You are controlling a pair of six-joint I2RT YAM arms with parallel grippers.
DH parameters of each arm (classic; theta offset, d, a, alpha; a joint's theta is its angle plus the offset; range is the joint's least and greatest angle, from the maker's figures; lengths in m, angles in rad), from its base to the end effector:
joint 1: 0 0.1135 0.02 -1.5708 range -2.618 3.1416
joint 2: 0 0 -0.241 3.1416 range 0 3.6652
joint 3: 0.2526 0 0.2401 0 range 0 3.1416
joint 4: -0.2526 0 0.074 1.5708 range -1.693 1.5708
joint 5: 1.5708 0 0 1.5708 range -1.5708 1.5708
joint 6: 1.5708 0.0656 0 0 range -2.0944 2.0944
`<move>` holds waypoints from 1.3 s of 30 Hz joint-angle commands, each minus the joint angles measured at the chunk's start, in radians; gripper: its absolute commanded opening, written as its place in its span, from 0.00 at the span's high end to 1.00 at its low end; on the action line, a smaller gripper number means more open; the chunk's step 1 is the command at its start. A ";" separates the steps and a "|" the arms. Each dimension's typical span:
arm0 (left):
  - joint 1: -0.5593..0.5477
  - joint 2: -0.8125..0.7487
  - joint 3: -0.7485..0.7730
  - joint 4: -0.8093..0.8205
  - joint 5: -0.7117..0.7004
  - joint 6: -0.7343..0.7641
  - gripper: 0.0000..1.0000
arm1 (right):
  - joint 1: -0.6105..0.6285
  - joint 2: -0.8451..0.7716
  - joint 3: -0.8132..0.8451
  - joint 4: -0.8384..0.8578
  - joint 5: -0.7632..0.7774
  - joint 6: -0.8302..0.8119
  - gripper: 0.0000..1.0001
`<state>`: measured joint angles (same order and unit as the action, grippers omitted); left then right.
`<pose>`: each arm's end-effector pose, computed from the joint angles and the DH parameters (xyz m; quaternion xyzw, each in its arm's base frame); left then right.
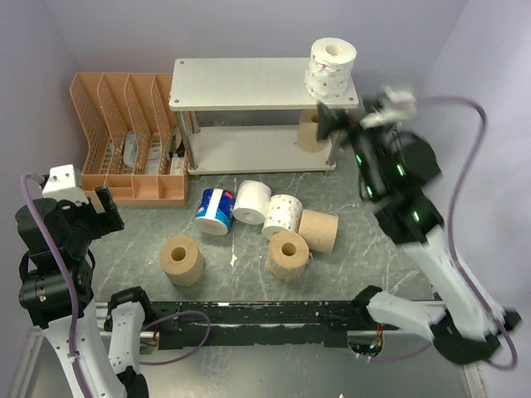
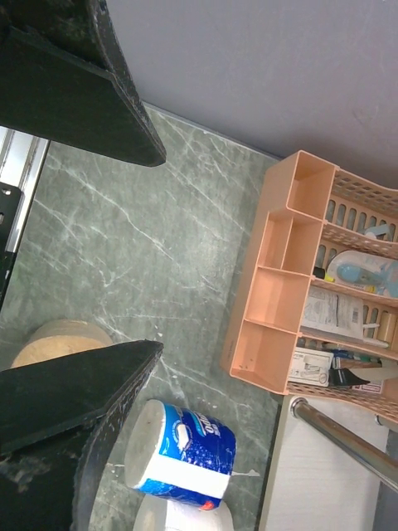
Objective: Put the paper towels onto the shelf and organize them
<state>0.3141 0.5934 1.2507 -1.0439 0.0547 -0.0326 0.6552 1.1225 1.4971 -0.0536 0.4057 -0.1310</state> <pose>0.0932 0.0265 0.3852 -0.1280 0.8197 0.0558 0.5556 0.2040 0.1241 0.5140 -0.0686 0.5919 0.0920 0.7978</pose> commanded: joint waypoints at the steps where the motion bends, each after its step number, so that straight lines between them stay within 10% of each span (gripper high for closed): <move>1: 0.014 0.000 0.007 0.016 0.055 0.014 0.02 | 0.000 -0.271 -0.455 -0.092 0.046 0.560 0.00; 14: 0.015 0.059 0.056 -0.025 0.111 0.045 0.02 | -0.001 -0.578 -1.015 -0.550 0.203 1.528 0.04; 30: 0.015 0.064 0.056 -0.025 0.109 0.045 0.02 | -0.001 -0.511 -1.126 -0.480 0.320 1.512 0.15; 34: 0.016 0.060 0.056 -0.025 0.102 0.042 0.02 | -0.001 -0.504 -1.177 -0.365 0.368 1.479 0.39; 38: 0.015 0.053 0.056 -0.024 0.097 0.040 0.02 | -0.001 -0.490 -1.194 -0.278 0.364 1.448 0.98; 39: 0.015 0.053 0.056 -0.024 0.097 0.040 0.02 | -0.001 -0.480 -1.189 -0.274 0.361 1.447 1.00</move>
<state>0.3195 0.6590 1.2819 -1.0672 0.1513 0.0074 0.6548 0.6209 0.3225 -0.4004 0.7208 1.3411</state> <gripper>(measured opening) 0.980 0.120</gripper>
